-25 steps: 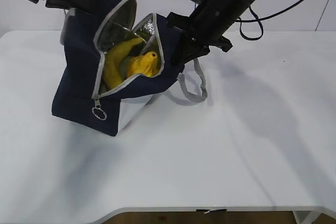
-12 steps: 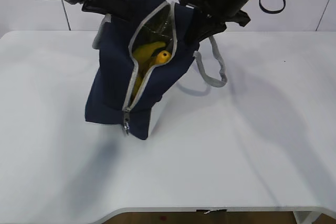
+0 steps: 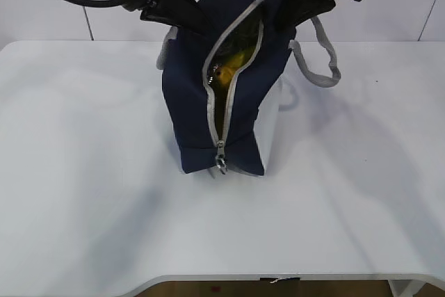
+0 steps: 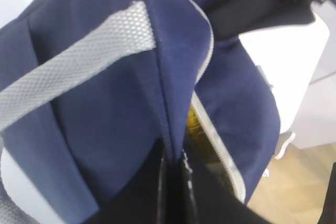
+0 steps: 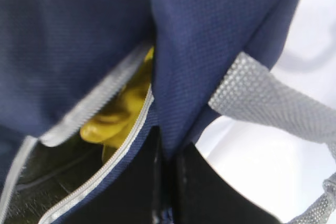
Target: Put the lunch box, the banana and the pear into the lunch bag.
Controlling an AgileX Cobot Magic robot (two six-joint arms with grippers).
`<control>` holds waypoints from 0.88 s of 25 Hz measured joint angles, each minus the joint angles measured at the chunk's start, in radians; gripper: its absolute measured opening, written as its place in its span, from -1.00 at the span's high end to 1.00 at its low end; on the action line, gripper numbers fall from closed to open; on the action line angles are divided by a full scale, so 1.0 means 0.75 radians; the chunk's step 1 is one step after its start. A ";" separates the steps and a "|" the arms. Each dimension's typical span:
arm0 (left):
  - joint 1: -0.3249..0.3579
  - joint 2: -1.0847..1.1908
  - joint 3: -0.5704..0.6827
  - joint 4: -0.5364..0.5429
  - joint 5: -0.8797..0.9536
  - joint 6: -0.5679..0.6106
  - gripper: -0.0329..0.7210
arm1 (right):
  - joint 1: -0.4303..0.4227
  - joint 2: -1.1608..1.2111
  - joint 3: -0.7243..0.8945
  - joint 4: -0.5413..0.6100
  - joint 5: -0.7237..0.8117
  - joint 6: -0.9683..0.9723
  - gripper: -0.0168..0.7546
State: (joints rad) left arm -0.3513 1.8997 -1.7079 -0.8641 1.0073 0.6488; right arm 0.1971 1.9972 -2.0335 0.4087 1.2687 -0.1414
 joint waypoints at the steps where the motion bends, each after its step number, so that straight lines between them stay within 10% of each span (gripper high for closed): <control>1: -0.012 0.000 0.000 0.003 -0.003 0.000 0.92 | 0.000 -0.012 0.005 -0.010 0.000 0.000 0.93; 22: -0.240 0.000 0.000 0.055 -0.098 0.000 0.92 | -0.003 -0.320 0.369 -0.246 0.001 -0.053 0.93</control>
State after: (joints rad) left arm -0.5313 1.8997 -1.7079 -0.8226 0.9337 0.6488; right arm 0.1948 1.7572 -1.7566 0.2243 1.2694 -0.1813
